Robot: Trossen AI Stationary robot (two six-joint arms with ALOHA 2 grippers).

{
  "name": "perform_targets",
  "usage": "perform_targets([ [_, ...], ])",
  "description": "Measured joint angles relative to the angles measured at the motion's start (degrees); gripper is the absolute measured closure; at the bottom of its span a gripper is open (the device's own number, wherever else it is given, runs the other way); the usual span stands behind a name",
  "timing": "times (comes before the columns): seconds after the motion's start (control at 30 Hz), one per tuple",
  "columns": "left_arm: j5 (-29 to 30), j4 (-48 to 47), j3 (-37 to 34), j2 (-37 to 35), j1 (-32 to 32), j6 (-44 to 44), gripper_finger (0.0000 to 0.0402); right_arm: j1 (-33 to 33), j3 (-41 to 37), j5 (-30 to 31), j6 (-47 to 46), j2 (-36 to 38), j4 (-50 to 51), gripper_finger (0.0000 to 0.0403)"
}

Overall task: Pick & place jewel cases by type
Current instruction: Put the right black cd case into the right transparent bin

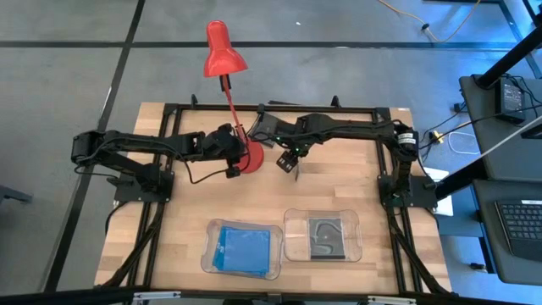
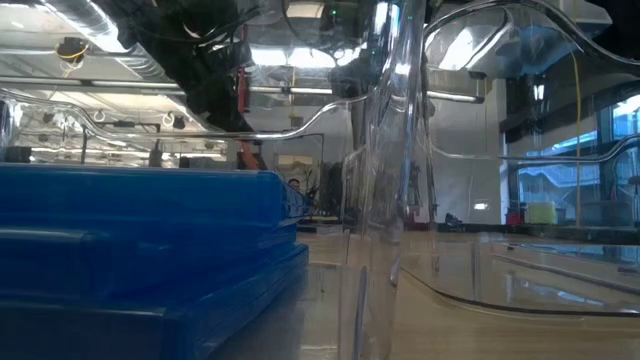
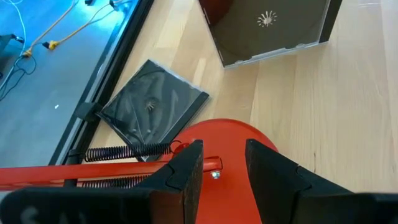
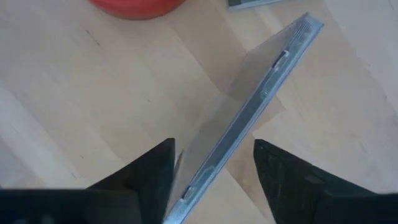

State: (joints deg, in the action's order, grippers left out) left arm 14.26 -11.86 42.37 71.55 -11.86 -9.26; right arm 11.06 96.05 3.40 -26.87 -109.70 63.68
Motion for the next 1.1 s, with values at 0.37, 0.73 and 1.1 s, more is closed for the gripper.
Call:
perform_targets([
  [0.37, 0.0, -0.28, 0.0, 0.0, 0.0, -0.02, 0.0284, 0.07, 0.0, -2.3, -0.07, -0.99, -0.5, 0.0247],
  [0.73, 0.0, -0.26, 0.0, 0.0, 0.0, -0.04, 0.0284, 0.07, 0.0, -3.06, -0.08, -0.97, 0.02, 0.0307],
  [1.1, 0.0, -0.24, 0.0, 0.0, 0.01, -2.01, 0.0284, 0.07, 0.0, -3.06, 3.19, -0.92, 1.25, 0.0355],
])
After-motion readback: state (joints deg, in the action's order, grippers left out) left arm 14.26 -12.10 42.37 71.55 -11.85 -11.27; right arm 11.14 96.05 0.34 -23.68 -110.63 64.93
